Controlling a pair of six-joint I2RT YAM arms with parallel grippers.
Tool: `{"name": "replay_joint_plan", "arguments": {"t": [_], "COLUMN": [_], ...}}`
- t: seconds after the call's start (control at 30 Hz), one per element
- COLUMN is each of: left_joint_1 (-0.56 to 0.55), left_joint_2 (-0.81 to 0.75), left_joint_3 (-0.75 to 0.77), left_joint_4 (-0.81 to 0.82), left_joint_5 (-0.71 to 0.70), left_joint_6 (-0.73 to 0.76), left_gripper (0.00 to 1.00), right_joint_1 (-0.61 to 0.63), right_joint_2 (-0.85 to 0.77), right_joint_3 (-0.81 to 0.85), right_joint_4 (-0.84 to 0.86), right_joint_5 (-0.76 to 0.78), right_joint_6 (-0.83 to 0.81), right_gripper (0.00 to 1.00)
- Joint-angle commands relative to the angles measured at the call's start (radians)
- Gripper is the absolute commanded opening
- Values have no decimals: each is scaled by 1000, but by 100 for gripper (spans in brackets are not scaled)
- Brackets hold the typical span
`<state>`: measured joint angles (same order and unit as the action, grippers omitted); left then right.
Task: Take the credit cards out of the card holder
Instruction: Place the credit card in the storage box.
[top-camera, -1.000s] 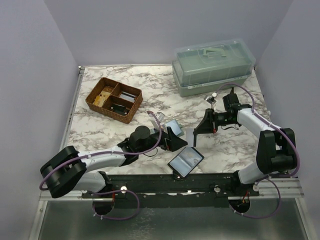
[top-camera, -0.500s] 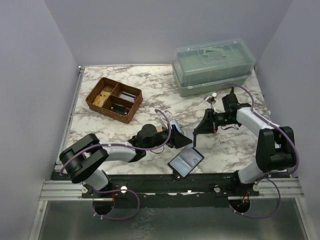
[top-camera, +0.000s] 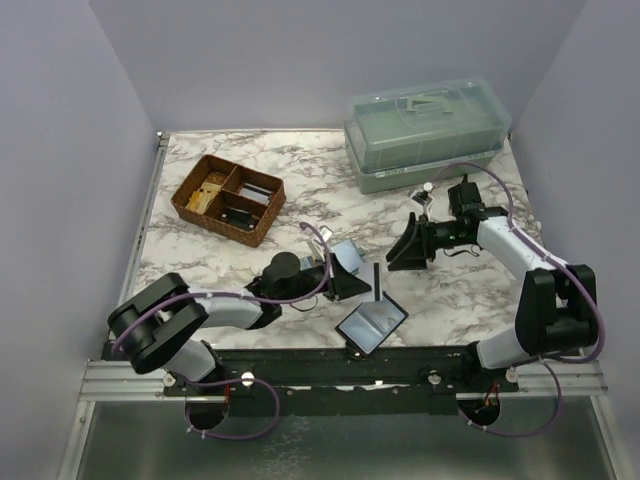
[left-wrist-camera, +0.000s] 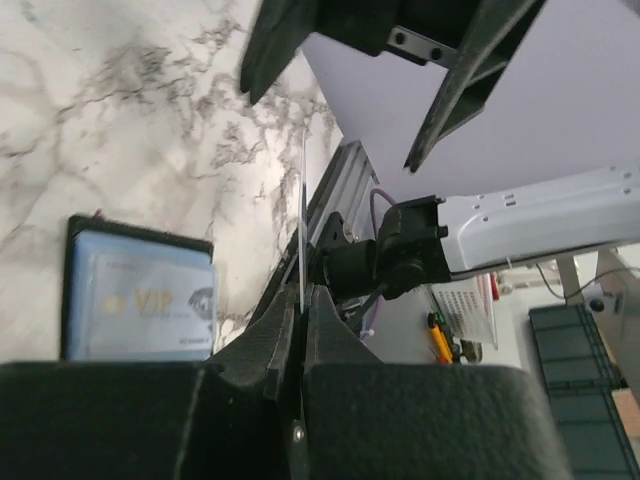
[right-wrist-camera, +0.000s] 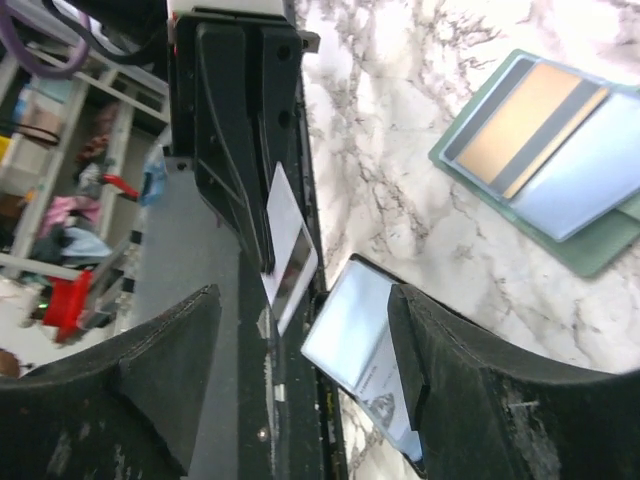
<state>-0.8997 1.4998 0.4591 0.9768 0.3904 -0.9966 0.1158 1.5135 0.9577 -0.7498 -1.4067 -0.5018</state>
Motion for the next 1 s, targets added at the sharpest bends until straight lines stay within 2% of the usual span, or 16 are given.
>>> {"name": "replay_joint_plan", "arguments": {"t": [0.0,0.13,0.2,0.23,0.3,0.37,0.47,0.5,0.57,0.83,0.97], "left_joint_1": [52,168,274,363,523,681,826,856,889,881,850], "left_joint_2": [-208,-480,-571,-590,-558,-455,-233,-159,-42,148,272], "left_joint_3": [-82,-43,19,52,113,175,295,363,479,633,767], "left_joint_4": [-148,-585,-770,-846,-882,-861,-721,-720,-805,-859,-1002], "left_joint_5": [-115,-341,-418,-429,-376,-238,46,116,136,-194,-234], "left_joint_6": [-50,-65,-67,-74,-108,-164,-135,-95,-80,-288,-369], "left_gripper": [0,0,0,0,0,0,0,0,0,0,0], "right_joint_1": [-20,-46,-50,-51,-52,-53,-54,-56,-60,-71,-75], "right_joint_2": [-110,-155,-184,-193,-204,-207,-208,-207,-203,-179,-150], "right_joint_3": [-28,-24,-34,-40,-45,-46,-47,-49,-51,-59,-48], "right_joint_4": [158,168,186,194,207,205,196,198,201,189,165], "right_joint_5": [115,136,156,158,162,166,176,179,185,190,190], "right_joint_6": [144,151,164,170,177,170,159,160,155,123,99], "right_gripper": [75,75,75,75,75,75,75,75,75,74,74]}}
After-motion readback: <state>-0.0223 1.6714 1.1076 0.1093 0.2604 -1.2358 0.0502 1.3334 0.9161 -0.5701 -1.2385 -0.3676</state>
